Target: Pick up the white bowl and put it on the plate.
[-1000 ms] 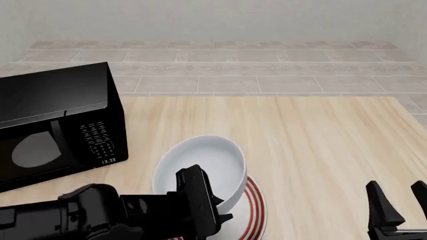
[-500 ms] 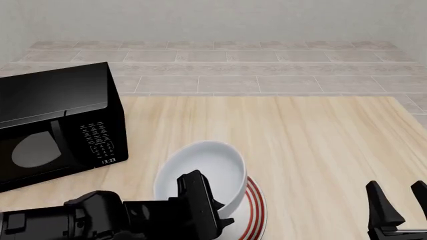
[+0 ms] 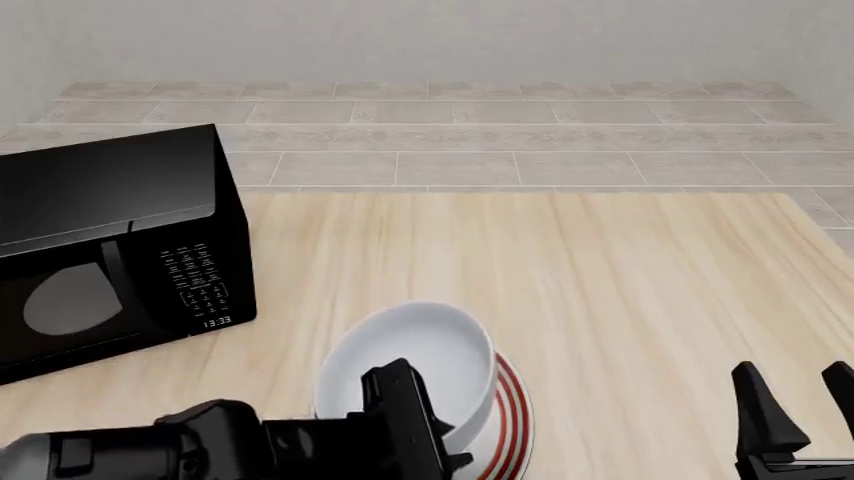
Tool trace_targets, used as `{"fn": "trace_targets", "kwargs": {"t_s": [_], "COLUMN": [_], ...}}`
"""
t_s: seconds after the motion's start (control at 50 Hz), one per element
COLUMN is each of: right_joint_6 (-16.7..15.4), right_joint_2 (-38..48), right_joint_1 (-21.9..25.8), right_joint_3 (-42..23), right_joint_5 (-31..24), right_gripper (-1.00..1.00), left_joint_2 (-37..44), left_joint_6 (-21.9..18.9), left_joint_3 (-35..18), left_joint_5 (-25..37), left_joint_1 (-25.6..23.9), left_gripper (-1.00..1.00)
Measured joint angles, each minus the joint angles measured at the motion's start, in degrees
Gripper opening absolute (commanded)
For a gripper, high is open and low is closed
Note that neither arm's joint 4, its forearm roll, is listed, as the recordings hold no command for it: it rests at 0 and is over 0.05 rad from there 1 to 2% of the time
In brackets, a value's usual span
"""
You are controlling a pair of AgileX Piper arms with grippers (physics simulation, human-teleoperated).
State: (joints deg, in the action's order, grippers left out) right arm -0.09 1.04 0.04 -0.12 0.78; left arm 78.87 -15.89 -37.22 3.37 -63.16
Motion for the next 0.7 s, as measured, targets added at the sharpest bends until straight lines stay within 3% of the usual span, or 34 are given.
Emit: {"fn": "trace_targets", "kwargs": {"t_s": [0.7], "right_joint_6": [0.0], "right_joint_2": [0.0], "right_joint_1": [0.0], "right_joint_3": [0.0], "right_joint_5": [0.0], "right_gripper": [1.0], "left_joint_2": [5.06], "left_joint_6": [0.99], "left_joint_3": [1.92], "left_joint_5": [-4.45], "left_joint_1": [-0.96], "left_gripper": [-1.0]}}
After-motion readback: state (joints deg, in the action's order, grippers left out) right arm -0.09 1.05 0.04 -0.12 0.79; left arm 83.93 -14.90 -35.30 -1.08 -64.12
